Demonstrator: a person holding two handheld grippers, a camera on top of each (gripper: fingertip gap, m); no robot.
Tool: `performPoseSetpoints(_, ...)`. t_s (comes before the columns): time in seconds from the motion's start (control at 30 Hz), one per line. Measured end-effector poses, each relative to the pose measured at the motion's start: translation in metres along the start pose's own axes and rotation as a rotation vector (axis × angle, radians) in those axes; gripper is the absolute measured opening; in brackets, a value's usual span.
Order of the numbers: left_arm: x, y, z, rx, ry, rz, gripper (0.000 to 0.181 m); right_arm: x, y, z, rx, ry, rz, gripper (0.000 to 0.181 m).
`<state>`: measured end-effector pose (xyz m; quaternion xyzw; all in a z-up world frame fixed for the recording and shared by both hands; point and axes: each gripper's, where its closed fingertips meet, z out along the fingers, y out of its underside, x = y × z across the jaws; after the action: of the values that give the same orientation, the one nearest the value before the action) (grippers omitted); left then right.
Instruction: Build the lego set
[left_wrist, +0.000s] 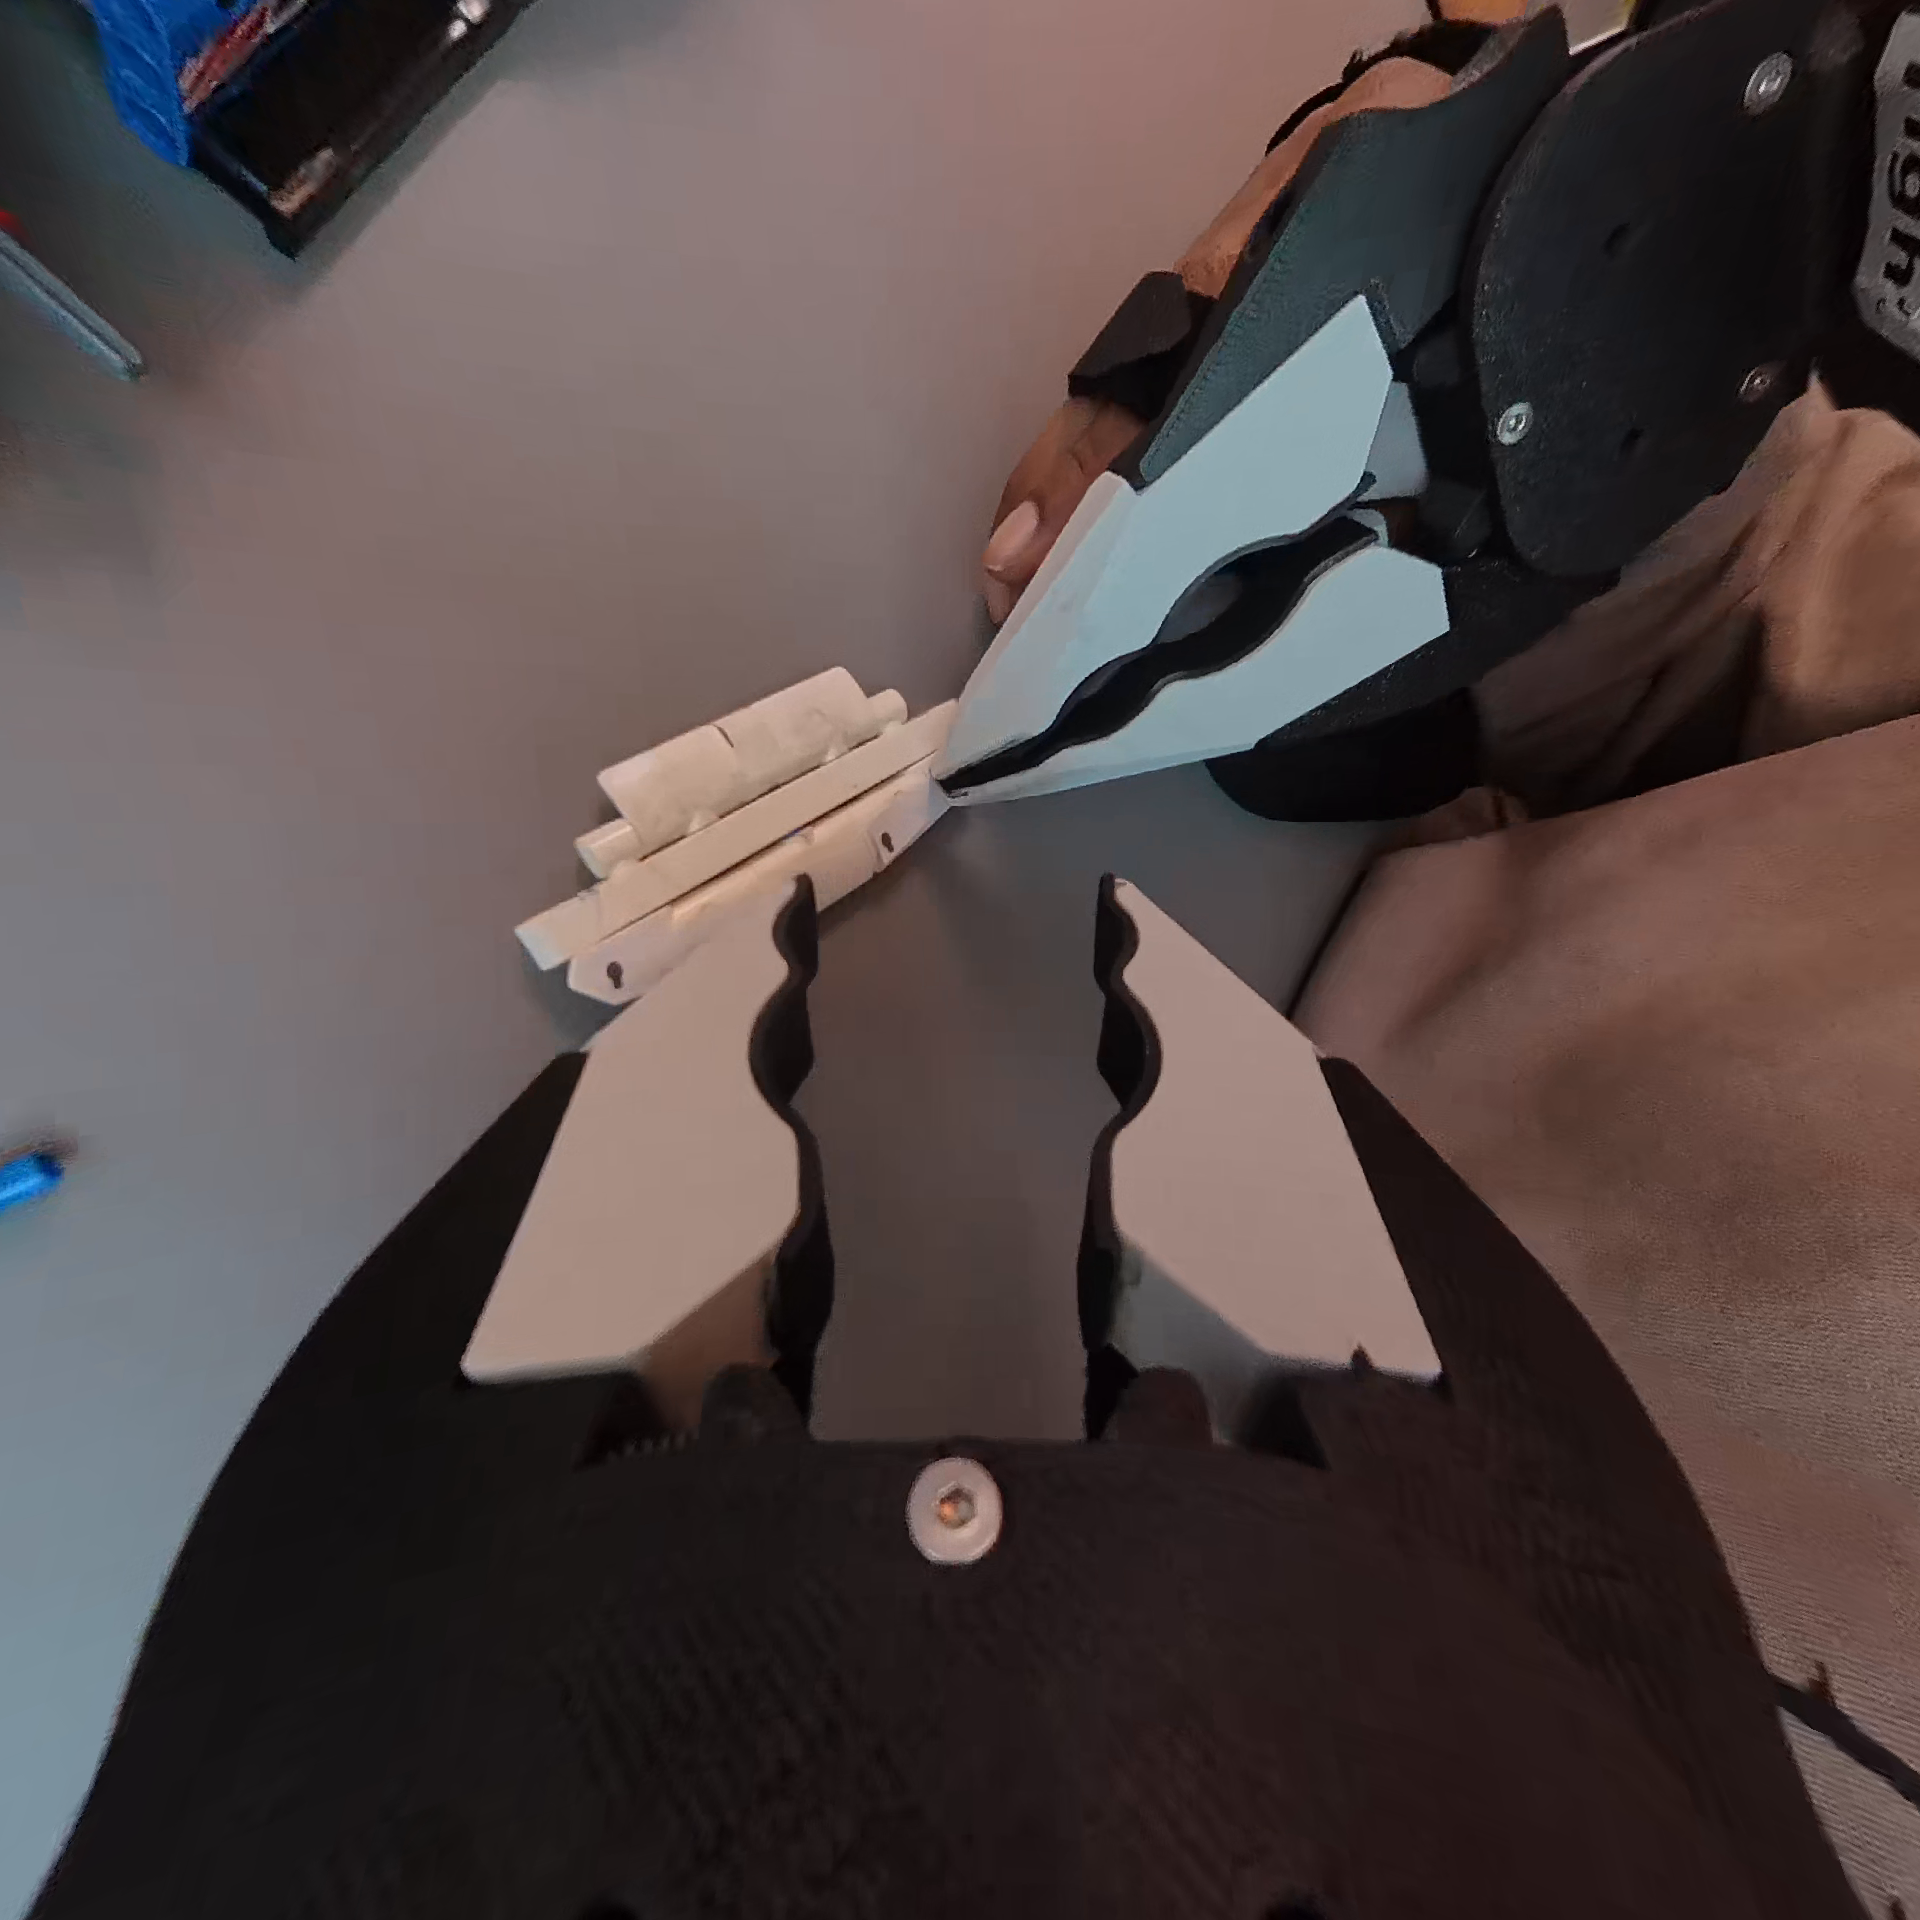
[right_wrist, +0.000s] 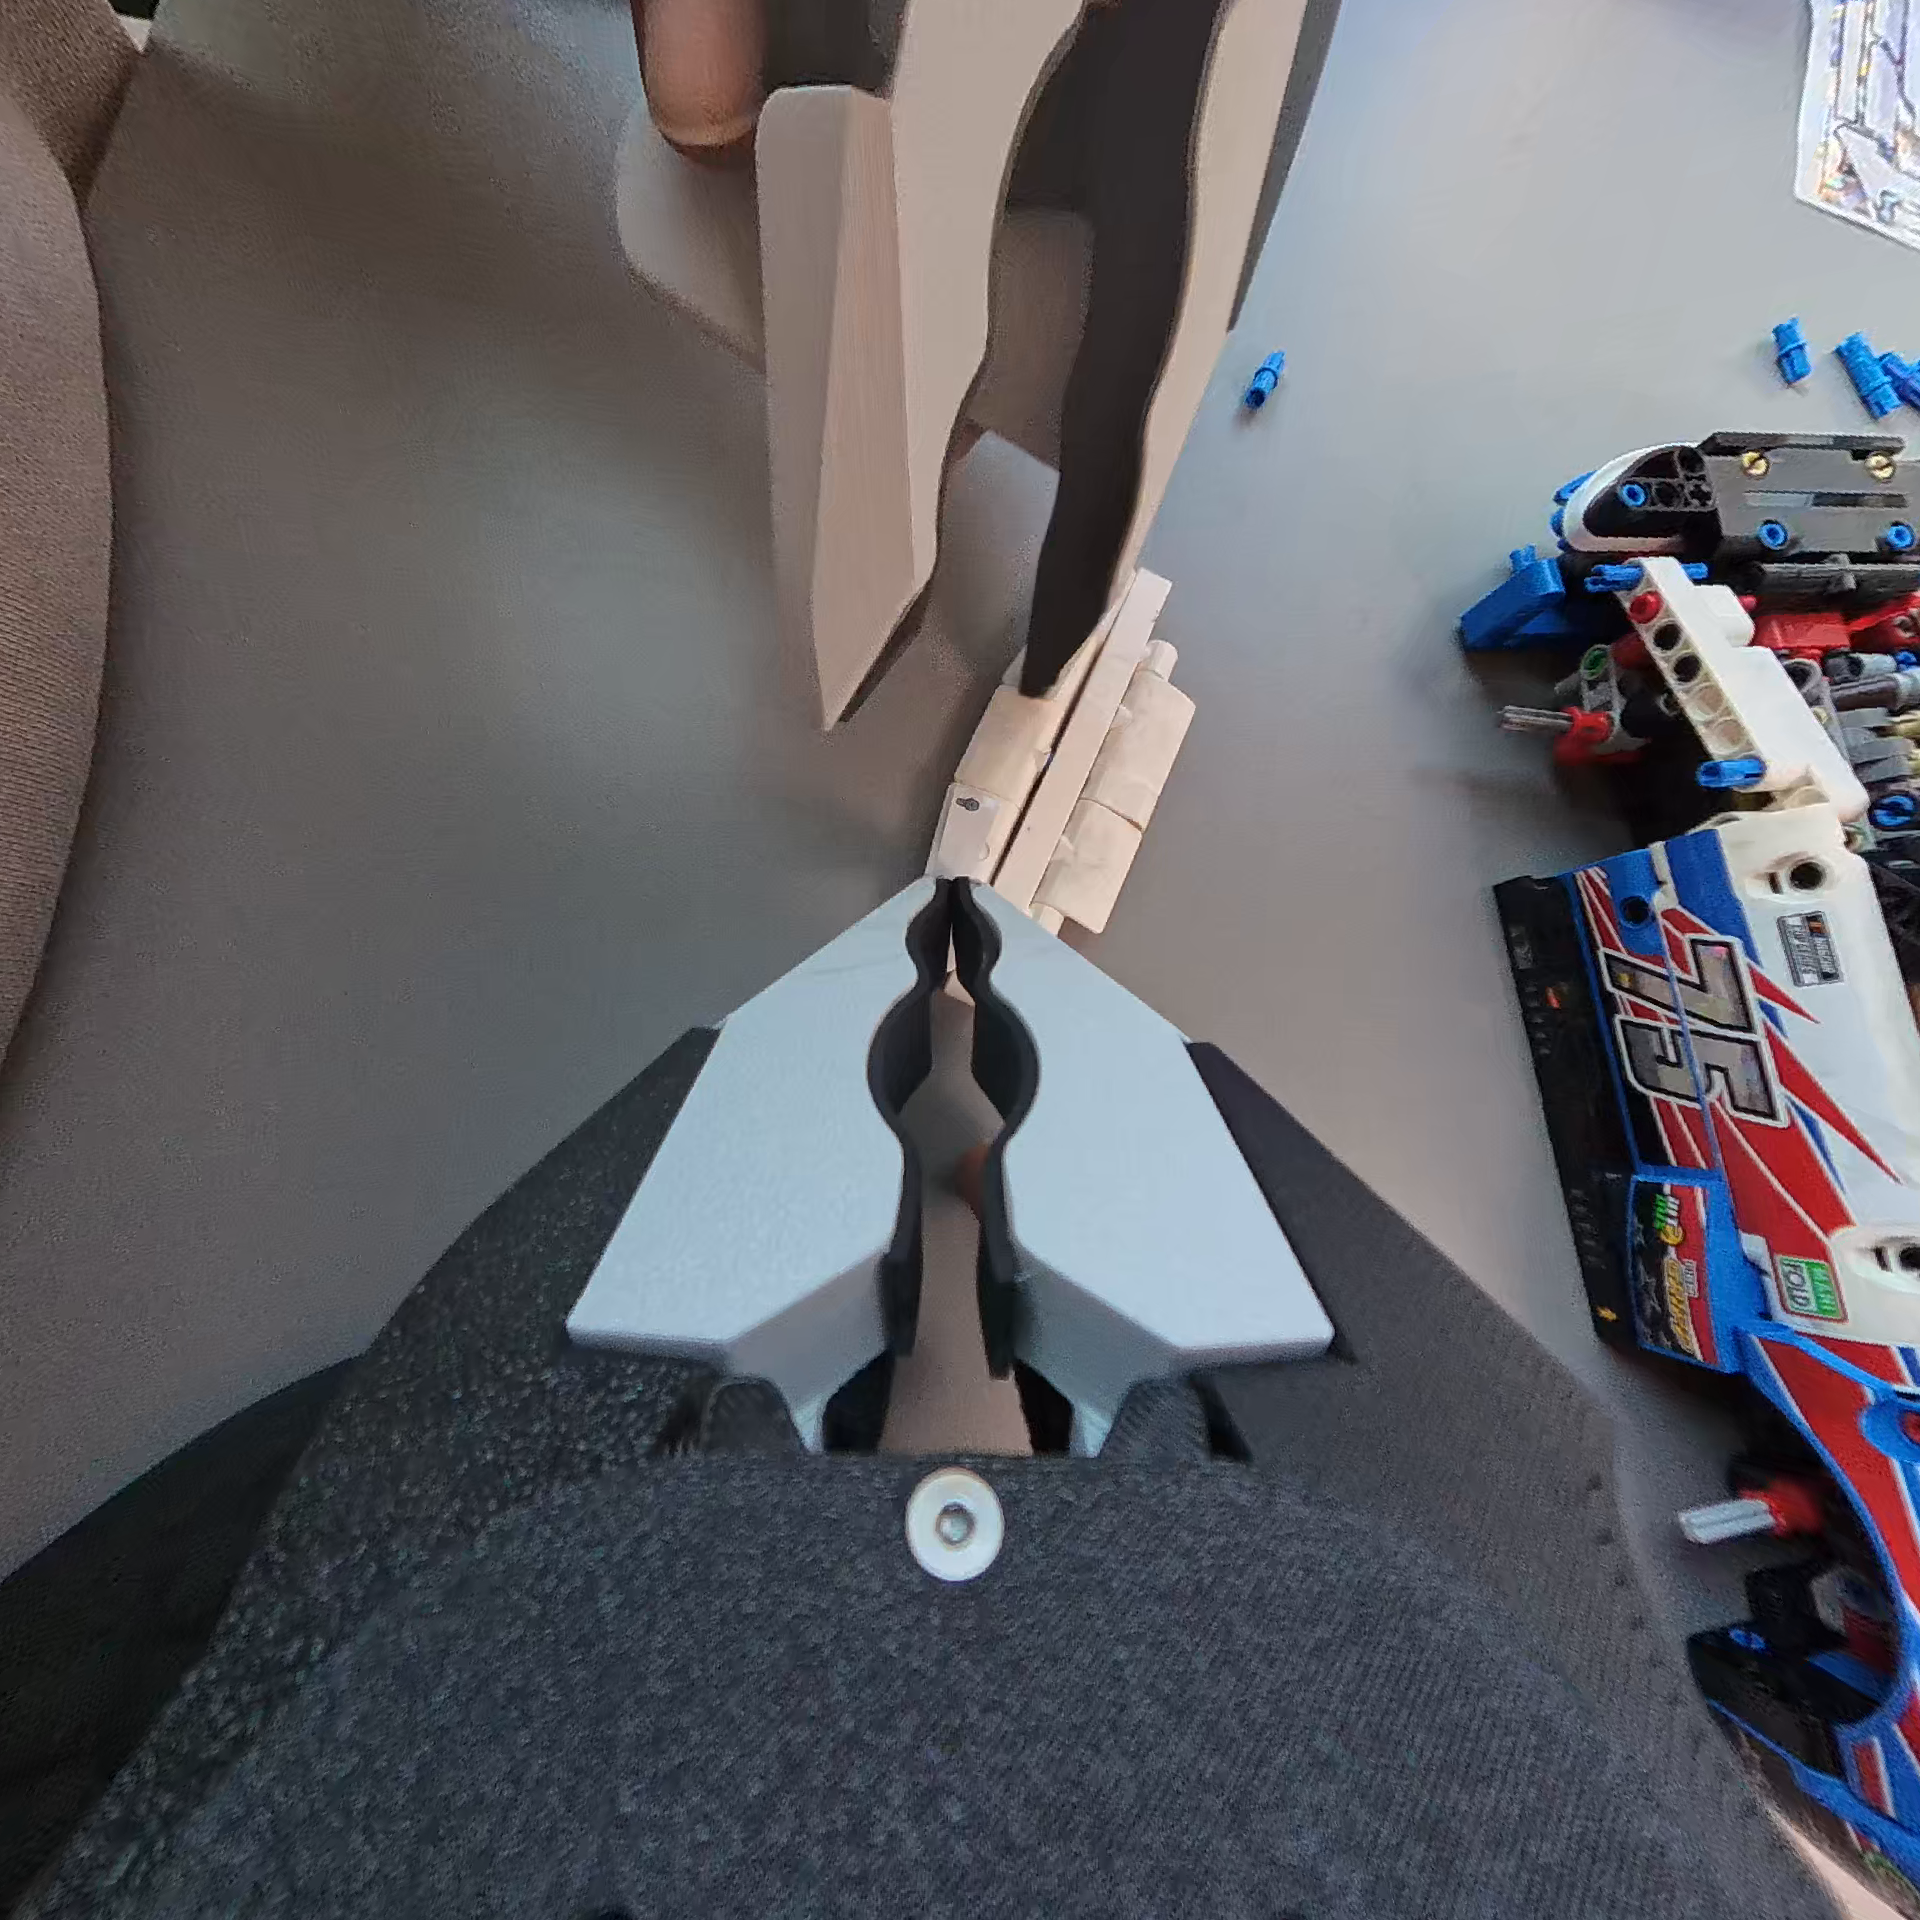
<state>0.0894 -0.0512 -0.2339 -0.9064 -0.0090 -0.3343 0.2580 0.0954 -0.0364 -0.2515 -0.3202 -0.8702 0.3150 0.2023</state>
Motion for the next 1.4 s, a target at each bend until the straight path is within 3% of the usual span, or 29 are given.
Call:
performPoseSetpoints(0.03,-0.005,0.0,-0.003,0.007,-0.06,0.044,0.054,0.0,0.0,0.0,0.002,0.005,-0.008,0.0)
performPoseSetpoints(0.17,-0.032,-0.006,-0.016,0.055,-0.327,0.3,0.052,0.0,-0.007,-0.005,0.076,-0.014,0.044,0.004)
performPoseSetpoints(0.27,-0.048,-0.013,-0.027,0.082,-0.411,0.412,0.059,0.008,-0.014,-0.023,0.137,0.008,0.074,0.006)
performPoseSetpoints(0.33,-0.059,-0.021,-0.033,0.09,-0.393,0.464,0.067,0.012,-0.006,-0.029,0.106,0.032,0.084,0.008)
performPoseSetpoints(0.4,-0.061,-0.015,-0.028,0.015,-0.256,0.535,0.085,0.009,-0.001,-0.031,0.078,0.039,0.101,0.012)
performPoseSetpoints(0.53,-0.064,-0.01,-0.012,-0.05,-0.168,0.773,0.085,-0.001,0.006,-0.024,0.013,0.06,0.13,0.023)
performPoseSetpoints(0.6,-0.053,-0.006,-0.006,-0.068,-0.119,0.834,0.072,0.0,0.008,-0.02,-0.011,0.086,0.179,0.027)
performPoseSetpoints(0.77,-0.04,0.002,-0.003,-0.037,-0.135,0.856,0.04,0.006,0.007,-0.019,-0.035,0.166,0.284,0.023)
performPoseSetpoints(1.03,-0.027,0.024,-0.007,0.035,-0.159,0.866,0.045,0.011,-0.006,-0.013,-0.04,0.334,0.333,0.021)
performPoseSetpoints(1.4,-0.025,0.025,-0.008,0.057,-0.185,0.899,0.038,0.013,0.001,-0.002,-0.102,0.354,0.348,0.027)
